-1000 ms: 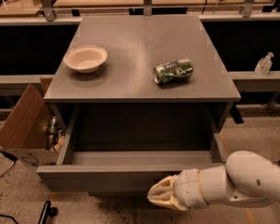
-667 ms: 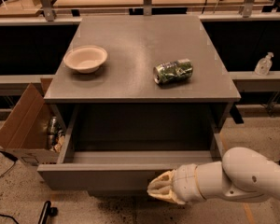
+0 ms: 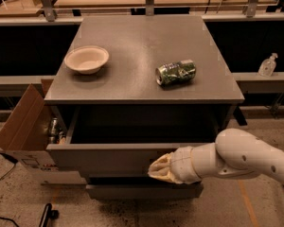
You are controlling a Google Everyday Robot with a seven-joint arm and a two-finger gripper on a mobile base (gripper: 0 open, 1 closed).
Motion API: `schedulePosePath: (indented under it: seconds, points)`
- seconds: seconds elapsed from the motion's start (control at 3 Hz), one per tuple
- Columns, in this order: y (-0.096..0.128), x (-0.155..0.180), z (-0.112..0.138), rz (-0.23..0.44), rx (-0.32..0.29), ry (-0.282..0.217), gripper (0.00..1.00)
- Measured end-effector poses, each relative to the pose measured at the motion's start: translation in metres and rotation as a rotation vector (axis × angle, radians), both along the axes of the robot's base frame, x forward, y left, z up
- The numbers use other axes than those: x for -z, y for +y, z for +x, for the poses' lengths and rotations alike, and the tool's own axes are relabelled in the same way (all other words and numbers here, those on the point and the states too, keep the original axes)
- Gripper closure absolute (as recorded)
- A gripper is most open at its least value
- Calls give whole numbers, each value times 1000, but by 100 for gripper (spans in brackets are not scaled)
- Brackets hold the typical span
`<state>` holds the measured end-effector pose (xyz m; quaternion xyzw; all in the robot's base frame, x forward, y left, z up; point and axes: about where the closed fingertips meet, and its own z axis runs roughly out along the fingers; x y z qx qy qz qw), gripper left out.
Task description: Close top drawer
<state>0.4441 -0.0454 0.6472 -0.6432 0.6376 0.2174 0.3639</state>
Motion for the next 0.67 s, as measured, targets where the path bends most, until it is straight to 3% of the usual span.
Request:
schedulePosePath:
  seconds: [0.33, 0.67]
  points:
    - [-4, -2, 32, -1, -11, -28, 100]
    - [-16, 0, 85, -3, -11, -58, 100]
